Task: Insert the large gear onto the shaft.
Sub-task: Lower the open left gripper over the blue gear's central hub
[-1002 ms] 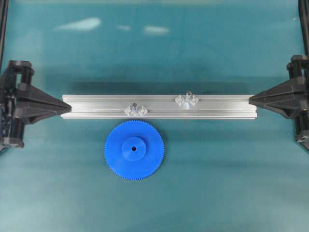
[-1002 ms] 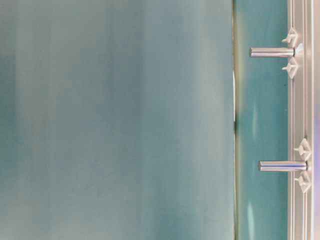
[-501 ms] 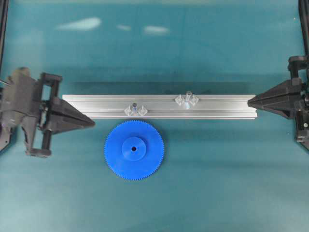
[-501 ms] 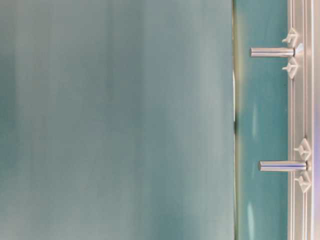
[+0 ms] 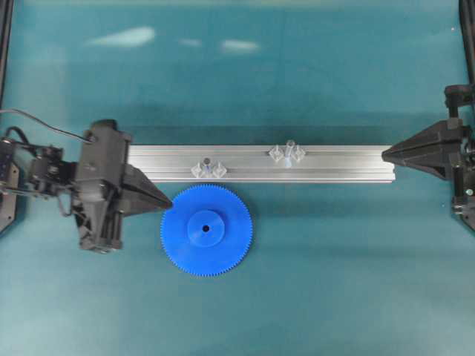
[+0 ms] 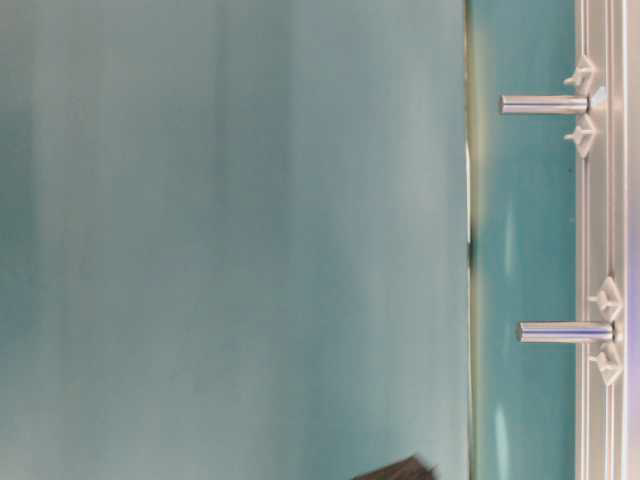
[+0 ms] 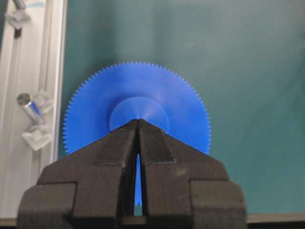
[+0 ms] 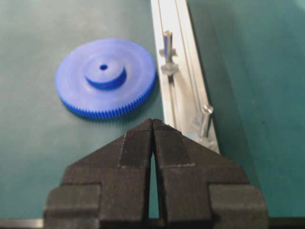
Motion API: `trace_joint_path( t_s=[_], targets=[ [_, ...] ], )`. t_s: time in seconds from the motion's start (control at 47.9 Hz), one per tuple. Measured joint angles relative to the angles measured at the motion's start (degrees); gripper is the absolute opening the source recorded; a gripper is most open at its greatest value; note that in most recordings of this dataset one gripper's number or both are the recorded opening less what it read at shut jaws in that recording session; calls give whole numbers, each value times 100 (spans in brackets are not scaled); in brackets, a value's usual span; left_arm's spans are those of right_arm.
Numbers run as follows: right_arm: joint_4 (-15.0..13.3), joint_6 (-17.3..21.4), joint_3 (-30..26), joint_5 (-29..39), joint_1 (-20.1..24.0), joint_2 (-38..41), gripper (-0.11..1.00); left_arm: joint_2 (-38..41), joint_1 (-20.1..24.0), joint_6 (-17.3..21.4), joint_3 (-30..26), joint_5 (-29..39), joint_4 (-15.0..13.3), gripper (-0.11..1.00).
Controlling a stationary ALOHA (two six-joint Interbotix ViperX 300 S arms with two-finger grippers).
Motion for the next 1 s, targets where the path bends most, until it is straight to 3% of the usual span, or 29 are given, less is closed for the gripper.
trace_joint_path(
  t_s=[0.396,0.856,1.002],
  targets=[
    [9,0,0,246,-18,0,5,1134,-26,-563,-791,598,0,1],
    [0,97,0,308,-70,-53,5,2162,-132,-527,-1723,1617,0,1],
    [9,97,18,308,-97,-88,5,2443,-132,-308,-2039,2092,9,1]
  ],
)
